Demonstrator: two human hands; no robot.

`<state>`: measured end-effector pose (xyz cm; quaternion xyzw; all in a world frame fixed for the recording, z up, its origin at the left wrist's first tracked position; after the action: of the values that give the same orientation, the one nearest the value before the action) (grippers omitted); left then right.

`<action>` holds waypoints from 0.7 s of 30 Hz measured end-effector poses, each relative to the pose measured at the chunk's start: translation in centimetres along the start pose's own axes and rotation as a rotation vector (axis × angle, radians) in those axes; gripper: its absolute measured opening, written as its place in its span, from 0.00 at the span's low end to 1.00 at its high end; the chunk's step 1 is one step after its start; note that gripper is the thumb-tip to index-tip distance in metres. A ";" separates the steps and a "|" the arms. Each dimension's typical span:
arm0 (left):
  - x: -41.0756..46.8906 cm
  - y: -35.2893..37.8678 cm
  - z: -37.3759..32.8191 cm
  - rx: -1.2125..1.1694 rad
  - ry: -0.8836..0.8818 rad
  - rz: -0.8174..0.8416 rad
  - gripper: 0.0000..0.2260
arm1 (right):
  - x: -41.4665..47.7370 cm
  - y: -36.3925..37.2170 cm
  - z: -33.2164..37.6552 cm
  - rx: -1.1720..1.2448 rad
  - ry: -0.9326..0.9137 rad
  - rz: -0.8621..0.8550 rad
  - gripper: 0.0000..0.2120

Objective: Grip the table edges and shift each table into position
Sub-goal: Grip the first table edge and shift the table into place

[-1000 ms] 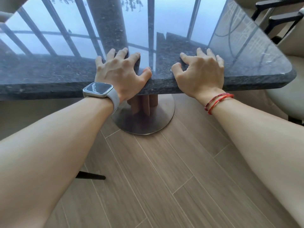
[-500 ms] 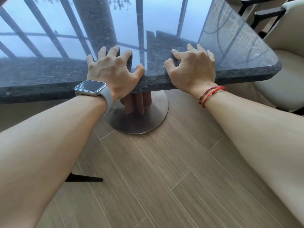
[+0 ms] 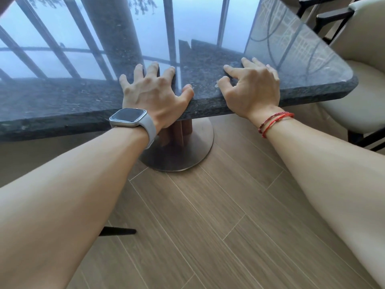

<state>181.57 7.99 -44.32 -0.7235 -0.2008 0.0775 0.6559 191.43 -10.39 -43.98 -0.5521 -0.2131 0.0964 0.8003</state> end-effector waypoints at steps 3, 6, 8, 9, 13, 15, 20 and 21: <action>0.2 0.2 0.0 0.000 0.013 0.009 0.30 | -0.1 -0.2 0.0 0.008 0.023 0.007 0.22; 0.2 0.1 0.4 -0.038 0.025 -0.006 0.29 | -0.3 -0.4 0.5 -0.012 0.029 0.048 0.21; 0.0 0.1 0.4 -0.075 0.065 -0.022 0.29 | -0.7 -0.6 0.8 -0.028 0.056 0.053 0.21; -0.2 0.0 0.5 -0.102 0.079 -0.022 0.29 | -1.0 -0.7 1.0 -0.029 0.073 0.052 0.22; -1.5 -1.2 1.8 -0.126 0.121 -0.025 0.31 | -2.7 -0.1 3.9 -0.045 0.038 0.059 0.29; -2.5 -2.0 3.7 -0.079 0.134 -0.043 0.31 | -3.2 0.2 6.6 -0.028 -0.009 0.054 0.31; -3.8 -3.7 11.3 -0.042 0.034 -0.071 0.31 | -3.4 1.6 14.3 0.002 -0.140 0.080 0.31; -3.9 -4.0 12.9 -0.038 0.008 -0.071 0.32 | -3.3 2.0 15.8 0.003 -0.166 0.085 0.32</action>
<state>172.40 18.57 -42.62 -0.7286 -0.2251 0.0473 0.6452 181.61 2.35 -41.89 -0.5495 -0.2549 0.1760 0.7760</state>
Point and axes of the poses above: each hand's wrist, its own x-axis towards the middle knuckle, its own y-axis out of the palm, z = x × y, the point moved 7 cm from there along x, towards the middle knuckle, and after that the axes turned 6 degrees about z, right-handed, at the moved point
